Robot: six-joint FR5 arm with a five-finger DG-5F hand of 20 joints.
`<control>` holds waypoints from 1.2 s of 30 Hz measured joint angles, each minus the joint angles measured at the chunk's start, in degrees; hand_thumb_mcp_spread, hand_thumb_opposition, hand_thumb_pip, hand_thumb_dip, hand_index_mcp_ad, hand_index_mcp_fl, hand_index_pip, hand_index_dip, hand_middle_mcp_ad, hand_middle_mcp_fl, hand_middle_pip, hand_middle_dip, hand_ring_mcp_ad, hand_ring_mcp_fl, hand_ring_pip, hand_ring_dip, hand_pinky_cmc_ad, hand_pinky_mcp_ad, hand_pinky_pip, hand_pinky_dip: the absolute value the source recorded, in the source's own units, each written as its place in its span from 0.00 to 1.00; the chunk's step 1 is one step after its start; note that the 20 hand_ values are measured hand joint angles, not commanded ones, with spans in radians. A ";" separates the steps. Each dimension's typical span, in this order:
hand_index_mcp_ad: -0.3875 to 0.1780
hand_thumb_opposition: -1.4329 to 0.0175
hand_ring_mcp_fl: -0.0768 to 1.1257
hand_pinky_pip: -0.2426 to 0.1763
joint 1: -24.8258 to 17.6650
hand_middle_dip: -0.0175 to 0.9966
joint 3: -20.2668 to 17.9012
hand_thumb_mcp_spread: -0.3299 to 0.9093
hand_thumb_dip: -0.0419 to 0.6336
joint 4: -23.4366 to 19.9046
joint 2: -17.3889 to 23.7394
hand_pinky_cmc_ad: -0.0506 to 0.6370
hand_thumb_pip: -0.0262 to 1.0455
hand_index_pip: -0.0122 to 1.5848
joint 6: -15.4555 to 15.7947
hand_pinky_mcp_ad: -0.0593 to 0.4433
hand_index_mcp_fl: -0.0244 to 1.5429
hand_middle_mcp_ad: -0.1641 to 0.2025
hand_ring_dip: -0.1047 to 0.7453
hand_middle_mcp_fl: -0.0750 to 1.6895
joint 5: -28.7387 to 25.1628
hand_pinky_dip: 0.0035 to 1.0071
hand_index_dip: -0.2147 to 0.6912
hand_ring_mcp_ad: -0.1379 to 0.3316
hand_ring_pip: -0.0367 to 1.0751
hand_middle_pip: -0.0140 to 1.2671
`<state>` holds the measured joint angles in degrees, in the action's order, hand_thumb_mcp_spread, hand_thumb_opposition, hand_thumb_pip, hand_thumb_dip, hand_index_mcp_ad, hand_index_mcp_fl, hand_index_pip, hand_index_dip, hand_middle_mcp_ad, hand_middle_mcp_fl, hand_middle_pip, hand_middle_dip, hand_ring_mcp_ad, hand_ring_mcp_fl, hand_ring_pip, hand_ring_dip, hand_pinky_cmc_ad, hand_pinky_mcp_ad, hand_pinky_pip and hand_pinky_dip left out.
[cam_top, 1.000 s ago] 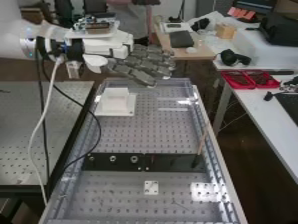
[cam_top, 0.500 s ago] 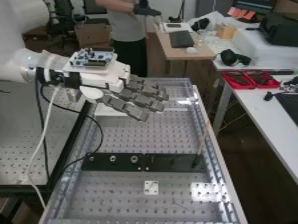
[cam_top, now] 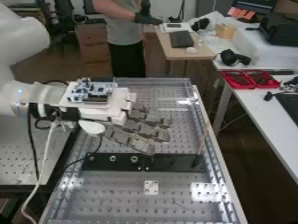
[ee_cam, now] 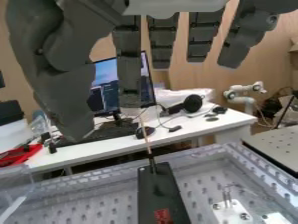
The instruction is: Grab the paper clip and place it in the clear container
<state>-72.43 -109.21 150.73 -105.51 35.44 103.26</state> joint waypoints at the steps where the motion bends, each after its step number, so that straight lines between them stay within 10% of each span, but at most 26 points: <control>1: 0.60 0.46 0.09 0.33 0.57 0.15 0.36 0.54 0.39 -0.08 -0.54 0.46 0.62 0.46 0.22 0.60 0.26 0.62 0.15 0.08 0.78 0.32 0.33 0.63 0.11 0.10; 36: 0.51 0.42 0.08 0.44 9.42 0.17 10.89 0.59 0.46 -9.82 -16.48 0.47 0.63 0.85 2.97 0.60 0.23 0.61 0.17 0.12 13.94 0.21 0.34 0.58 0.12 0.10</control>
<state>-63.02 -98.32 140.91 -121.99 38.41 117.21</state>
